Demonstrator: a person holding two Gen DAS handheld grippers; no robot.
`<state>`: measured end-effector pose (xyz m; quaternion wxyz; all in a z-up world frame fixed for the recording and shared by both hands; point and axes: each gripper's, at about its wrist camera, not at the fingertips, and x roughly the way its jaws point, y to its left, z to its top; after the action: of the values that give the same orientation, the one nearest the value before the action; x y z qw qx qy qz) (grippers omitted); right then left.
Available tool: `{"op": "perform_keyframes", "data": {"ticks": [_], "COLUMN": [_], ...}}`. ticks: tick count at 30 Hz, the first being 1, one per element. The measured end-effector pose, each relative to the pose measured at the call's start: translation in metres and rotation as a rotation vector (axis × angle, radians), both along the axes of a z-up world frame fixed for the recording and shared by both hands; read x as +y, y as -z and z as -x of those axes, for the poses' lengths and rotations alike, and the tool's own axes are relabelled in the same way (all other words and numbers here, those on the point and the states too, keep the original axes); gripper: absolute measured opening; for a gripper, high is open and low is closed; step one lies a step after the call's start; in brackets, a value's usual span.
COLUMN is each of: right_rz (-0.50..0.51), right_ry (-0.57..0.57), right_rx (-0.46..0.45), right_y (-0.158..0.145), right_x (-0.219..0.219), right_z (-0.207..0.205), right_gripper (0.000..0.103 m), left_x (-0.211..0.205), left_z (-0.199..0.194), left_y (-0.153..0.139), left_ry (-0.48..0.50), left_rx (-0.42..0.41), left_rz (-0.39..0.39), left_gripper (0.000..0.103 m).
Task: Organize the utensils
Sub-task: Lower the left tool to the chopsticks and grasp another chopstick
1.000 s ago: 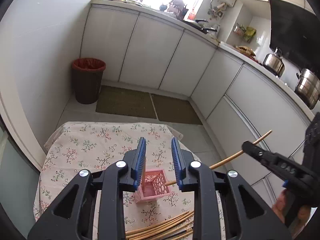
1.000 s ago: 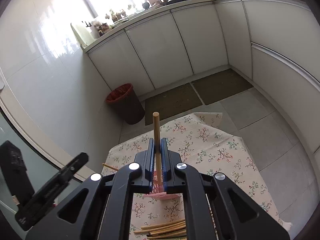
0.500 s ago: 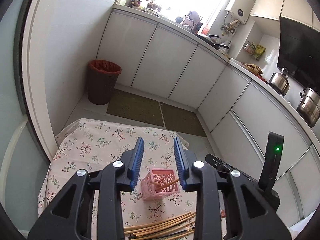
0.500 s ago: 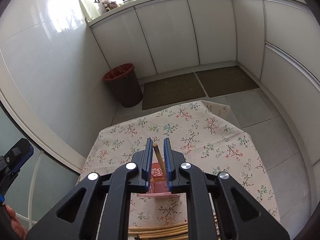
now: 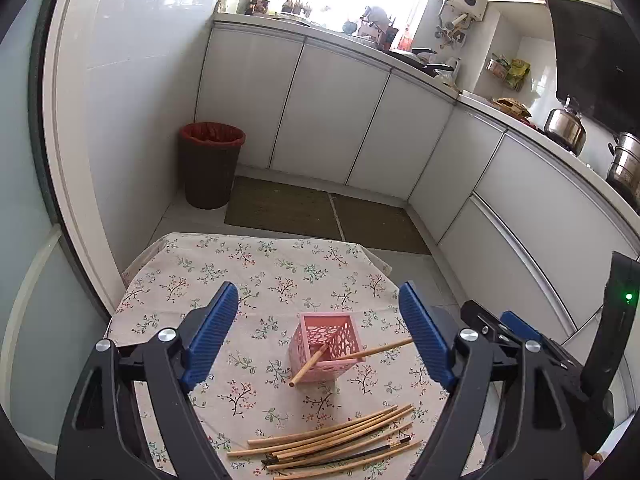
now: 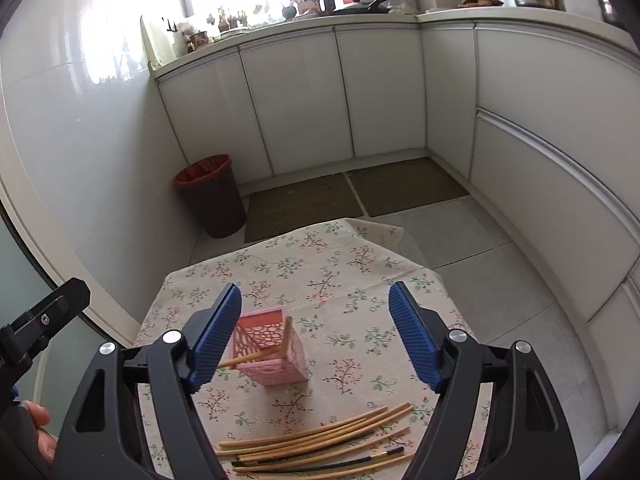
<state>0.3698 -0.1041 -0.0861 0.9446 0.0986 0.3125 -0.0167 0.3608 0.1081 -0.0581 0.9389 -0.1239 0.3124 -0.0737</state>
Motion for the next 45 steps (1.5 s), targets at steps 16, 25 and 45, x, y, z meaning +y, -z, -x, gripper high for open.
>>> {"op": "perform_keyframes", "data": {"ticks": [16,25,45], "right_rz": [0.070,-0.137,-0.229], "right_ry": [0.311,0.486,0.437], "right_rx": [0.207,0.194,0.287], "right_y": [0.091,0.097,0.116], "right_x": [-0.112,-0.166,-0.167], "right_z": [0.163,0.191,0.168], "right_gripper": [0.097,0.097,0.097], "left_x": [-0.112,-0.206,-0.255], "left_z": [0.054,0.070,0.005], "left_y": [0.063,0.158,0.248], "left_ry": [0.518,0.993,1.179], "left_rx": [0.278,0.402,0.604], "left_rz": [-0.316,-0.721,-0.905], "left_gripper": [0.096,0.080,0.014]}}
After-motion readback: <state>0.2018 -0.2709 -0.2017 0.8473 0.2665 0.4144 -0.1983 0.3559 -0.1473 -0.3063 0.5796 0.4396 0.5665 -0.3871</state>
